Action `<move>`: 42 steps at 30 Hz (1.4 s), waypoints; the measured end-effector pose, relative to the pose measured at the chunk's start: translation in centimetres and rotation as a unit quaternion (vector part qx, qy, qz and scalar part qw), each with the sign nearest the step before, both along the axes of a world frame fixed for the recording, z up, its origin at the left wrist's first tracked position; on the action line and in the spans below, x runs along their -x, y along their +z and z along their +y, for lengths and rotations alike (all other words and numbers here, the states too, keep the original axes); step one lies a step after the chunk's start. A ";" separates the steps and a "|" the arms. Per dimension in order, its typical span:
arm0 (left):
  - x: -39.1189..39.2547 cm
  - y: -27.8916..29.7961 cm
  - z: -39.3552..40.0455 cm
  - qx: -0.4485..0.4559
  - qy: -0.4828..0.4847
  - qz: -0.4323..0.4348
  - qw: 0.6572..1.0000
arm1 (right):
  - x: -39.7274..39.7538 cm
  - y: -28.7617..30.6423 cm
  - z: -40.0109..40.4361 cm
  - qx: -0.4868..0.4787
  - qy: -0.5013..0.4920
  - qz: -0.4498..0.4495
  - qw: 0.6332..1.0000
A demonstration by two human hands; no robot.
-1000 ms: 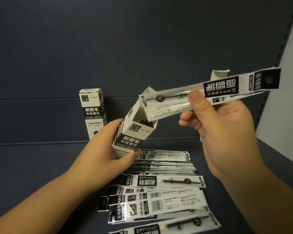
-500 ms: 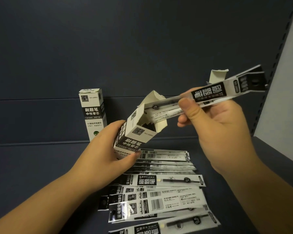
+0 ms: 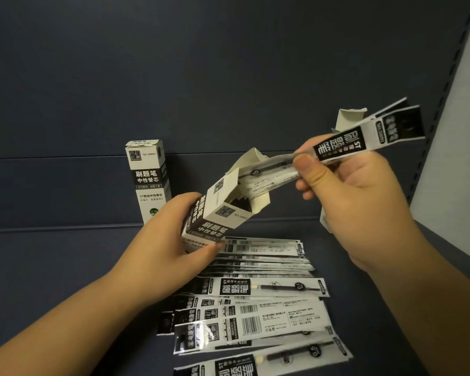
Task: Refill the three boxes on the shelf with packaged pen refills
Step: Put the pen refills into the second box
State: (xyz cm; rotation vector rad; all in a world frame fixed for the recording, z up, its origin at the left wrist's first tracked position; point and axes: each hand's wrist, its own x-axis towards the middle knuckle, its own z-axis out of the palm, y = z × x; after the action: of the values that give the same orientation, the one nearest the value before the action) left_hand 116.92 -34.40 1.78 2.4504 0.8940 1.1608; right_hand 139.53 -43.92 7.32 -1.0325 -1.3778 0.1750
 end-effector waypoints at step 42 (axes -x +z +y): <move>0.0 0.2 -0.3 0.000 -0.012 0.013 1.000 | 1.1 -1.3 0.8 0.062 0.014 -0.014 0.998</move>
State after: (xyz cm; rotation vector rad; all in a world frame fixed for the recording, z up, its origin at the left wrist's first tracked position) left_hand 116.92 -34.73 1.97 2.4747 0.8697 1.1244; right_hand 138.46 -43.16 5.99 -1.1218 -1.4215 0.2710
